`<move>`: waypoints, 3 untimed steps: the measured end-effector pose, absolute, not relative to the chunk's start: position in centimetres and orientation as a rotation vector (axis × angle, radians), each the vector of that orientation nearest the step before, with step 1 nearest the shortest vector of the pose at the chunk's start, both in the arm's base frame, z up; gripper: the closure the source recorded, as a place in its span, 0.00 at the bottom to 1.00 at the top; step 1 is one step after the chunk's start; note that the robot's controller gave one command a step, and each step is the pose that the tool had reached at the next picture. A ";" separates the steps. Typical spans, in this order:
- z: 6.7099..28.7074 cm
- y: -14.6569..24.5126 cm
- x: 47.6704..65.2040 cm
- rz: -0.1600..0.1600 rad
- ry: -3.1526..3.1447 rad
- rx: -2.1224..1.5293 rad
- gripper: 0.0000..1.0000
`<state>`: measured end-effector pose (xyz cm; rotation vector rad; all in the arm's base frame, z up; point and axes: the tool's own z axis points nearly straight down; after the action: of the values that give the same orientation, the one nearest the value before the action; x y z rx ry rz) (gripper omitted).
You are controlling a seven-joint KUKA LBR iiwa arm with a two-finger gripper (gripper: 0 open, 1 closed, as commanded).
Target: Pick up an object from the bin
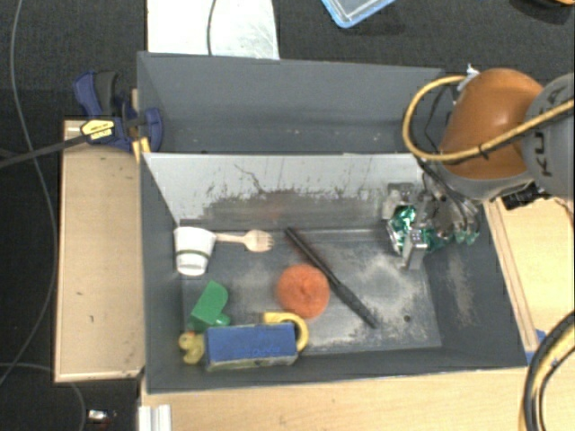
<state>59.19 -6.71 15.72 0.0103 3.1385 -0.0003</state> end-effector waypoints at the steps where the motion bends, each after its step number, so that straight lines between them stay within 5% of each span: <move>1: 13.0 -1.3 57.9 0.005 3.142 0.048 0.00; 2: 14.6 -0.5 56.4 -0.001 3.136 0.159 0.00; 3: 12.2 3.0 56.2 0.000 3.139 0.025 0.00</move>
Offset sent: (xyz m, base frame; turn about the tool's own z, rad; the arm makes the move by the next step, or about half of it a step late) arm -0.0405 0.0781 0.0027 0.1467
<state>56.22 3.00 12.16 0.0246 3.1388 0.0004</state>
